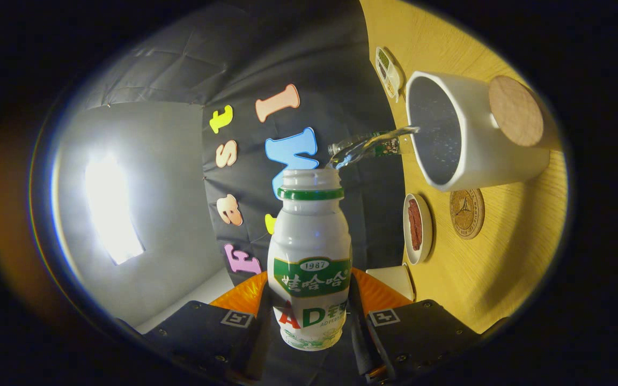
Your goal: Take the bottle from table, then pour the juice into the cup, finally place the bottle on the coaster
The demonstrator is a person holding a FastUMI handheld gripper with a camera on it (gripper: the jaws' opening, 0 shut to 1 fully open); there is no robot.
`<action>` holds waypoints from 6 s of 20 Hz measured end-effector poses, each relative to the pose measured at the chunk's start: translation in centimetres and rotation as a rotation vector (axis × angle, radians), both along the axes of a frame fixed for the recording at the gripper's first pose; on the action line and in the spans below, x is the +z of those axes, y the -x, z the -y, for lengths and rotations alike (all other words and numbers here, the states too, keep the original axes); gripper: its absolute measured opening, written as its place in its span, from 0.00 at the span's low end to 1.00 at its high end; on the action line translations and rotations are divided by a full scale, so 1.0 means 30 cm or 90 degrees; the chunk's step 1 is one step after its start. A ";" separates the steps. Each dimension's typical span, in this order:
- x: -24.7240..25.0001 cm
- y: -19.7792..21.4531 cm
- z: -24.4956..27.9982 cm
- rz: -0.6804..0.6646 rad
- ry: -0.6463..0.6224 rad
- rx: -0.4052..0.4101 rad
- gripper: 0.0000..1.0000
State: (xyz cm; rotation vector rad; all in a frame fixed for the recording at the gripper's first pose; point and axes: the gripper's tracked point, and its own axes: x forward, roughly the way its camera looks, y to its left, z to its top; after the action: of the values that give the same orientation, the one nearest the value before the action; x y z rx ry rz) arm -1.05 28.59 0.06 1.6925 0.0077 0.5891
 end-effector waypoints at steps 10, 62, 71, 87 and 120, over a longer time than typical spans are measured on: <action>0.005 0.003 -0.004 -0.002 -0.009 0.004 0.64; 0.029 0.013 -0.001 -0.004 -0.066 0.011 0.63; 0.031 0.012 0.003 -0.008 -0.090 0.011 0.63; 0.038 0.012 0.028 -0.018 -0.153 0.004 0.63; 0.041 0.010 0.094 -0.038 -0.293 -0.019 0.63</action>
State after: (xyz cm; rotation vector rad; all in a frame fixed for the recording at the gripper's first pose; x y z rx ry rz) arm -1.36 25.76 1.30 2.1521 -0.1185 0.5433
